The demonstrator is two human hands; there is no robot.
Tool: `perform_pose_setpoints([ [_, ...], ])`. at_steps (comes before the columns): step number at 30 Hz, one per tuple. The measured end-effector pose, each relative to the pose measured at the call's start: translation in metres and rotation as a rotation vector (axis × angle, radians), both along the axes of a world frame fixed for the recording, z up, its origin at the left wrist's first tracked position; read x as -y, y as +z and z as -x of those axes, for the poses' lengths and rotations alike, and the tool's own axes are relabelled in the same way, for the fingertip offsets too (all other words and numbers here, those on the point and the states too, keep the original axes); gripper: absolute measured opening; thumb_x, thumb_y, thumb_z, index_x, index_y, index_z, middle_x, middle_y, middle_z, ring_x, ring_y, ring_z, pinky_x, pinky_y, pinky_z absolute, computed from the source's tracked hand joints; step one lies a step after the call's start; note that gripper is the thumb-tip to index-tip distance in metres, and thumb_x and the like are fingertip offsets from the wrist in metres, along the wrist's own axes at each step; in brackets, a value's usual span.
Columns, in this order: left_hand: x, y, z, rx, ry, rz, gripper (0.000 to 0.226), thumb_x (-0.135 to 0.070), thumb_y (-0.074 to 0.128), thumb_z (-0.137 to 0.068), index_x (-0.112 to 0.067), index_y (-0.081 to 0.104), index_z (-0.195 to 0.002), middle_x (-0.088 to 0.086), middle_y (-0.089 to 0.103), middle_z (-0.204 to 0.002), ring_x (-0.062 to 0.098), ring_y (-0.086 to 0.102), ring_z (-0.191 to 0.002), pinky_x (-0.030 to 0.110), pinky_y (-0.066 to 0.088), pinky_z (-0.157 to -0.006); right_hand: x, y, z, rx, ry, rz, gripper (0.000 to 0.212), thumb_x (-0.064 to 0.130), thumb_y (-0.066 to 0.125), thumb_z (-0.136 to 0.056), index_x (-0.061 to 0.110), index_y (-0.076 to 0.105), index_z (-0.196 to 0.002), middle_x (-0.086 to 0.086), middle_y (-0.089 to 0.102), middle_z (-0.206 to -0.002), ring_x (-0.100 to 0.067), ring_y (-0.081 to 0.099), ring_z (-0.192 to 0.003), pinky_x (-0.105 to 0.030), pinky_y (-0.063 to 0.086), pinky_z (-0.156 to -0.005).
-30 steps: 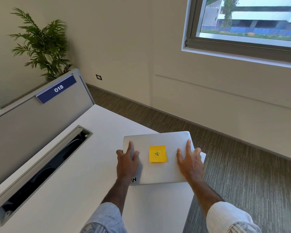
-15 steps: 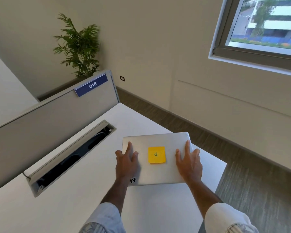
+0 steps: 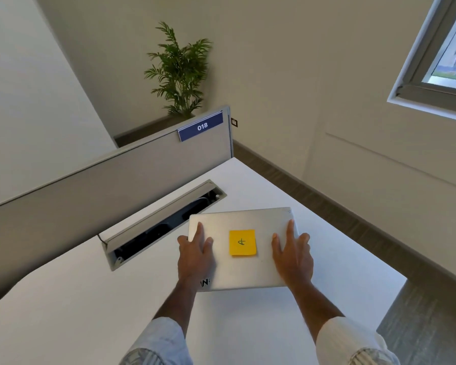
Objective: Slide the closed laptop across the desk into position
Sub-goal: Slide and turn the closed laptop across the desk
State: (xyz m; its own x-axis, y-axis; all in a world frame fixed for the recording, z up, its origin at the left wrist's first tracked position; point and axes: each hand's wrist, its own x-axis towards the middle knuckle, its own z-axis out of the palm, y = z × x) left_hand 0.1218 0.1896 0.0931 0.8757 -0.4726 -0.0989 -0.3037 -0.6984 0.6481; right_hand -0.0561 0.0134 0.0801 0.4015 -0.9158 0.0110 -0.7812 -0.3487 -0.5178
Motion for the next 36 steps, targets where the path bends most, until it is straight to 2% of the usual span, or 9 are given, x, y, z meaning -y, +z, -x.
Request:
perform_pose_setpoints([
  [7, -0.056, 0.001, -0.026, 0.005, 0.091, -0.010, 0.058, -0.052, 0.037, -0.102, -0.039, 0.020, -0.157, 0.008, 0.029, -0.135, 0.029, 0.053, -0.115, 0.046, 0.048, -0.099, -0.041, 0.004, -0.042, -0.021, 0.091, 0.021, 0.071, 0.066, 0.028, -0.095, 0.030, 0.014, -0.155, -0.009, 0.040, -0.128, -0.026, 0.060, -0.106, -0.041, 0.057, -0.078],
  [14, -0.123, -0.007, -0.051, 0.004, 0.177, -0.013, 0.059, -0.054, 0.037, -0.101, -0.041, 0.019, -0.156, 0.011, 0.028, -0.142, 0.034, 0.046, -0.130, 0.049, 0.047, -0.103, -0.093, 0.005, -0.081, -0.047, 0.185, 0.075, 0.081, 0.073, 0.012, -0.086, 0.029, 0.015, -0.155, -0.011, 0.042, -0.127, -0.024, 0.061, -0.101, -0.040, 0.059, -0.076],
  [17, -0.153, -0.004, -0.058, 0.020, 0.235, -0.013, 0.059, -0.052, 0.038, -0.102, -0.039, 0.021, -0.157, 0.011, 0.029, -0.144, 0.032, 0.047, -0.130, 0.048, 0.047, -0.103, -0.117, 0.006, -0.099, -0.051, 0.231, 0.090, 0.081, 0.072, 0.012, -0.087, 0.029, 0.015, -0.155, -0.011, 0.042, -0.126, -0.024, 0.061, -0.100, -0.039, 0.059, -0.075],
  [22, -0.199, 0.005, -0.066, 0.035, 0.325, -0.013, 0.060, -0.050, 0.040, -0.103, -0.037, 0.023, -0.158, 0.007, 0.034, -0.127, 0.031, 0.054, -0.115, 0.045, 0.049, -0.097, -0.154, 0.007, -0.126, -0.056, 0.298, 0.119, 0.081, 0.072, 0.011, -0.088, 0.028, 0.016, -0.155, -0.012, 0.044, -0.126, -0.024, 0.062, -0.099, -0.038, 0.059, -0.074],
  [26, -0.233, 0.008, -0.074, 0.041, 0.381, -0.022, 0.060, -0.050, 0.040, -0.102, -0.037, 0.024, -0.158, 0.006, 0.034, -0.124, 0.030, 0.054, -0.112, 0.045, 0.050, -0.095, -0.182, 0.008, -0.146, -0.041, 0.341, 0.145, 0.080, 0.071, 0.012, -0.088, 0.027, 0.018, -0.155, -0.013, 0.046, -0.125, -0.024, 0.063, -0.097, -0.037, 0.060, -0.073],
  [36, -0.312, 0.005, -0.085, 0.071, 0.432, -0.036, 0.059, -0.047, 0.044, -0.103, -0.038, 0.025, -0.158, 0.007, 0.035, -0.125, 0.029, 0.053, -0.116, 0.045, 0.048, -0.098, -0.257, 0.000, -0.164, -0.030, 0.381, 0.100, 0.072, 0.066, 0.027, -0.096, 0.027, 0.018, -0.156, -0.015, 0.048, -0.124, -0.026, 0.063, -0.100, -0.038, 0.060, -0.073],
])
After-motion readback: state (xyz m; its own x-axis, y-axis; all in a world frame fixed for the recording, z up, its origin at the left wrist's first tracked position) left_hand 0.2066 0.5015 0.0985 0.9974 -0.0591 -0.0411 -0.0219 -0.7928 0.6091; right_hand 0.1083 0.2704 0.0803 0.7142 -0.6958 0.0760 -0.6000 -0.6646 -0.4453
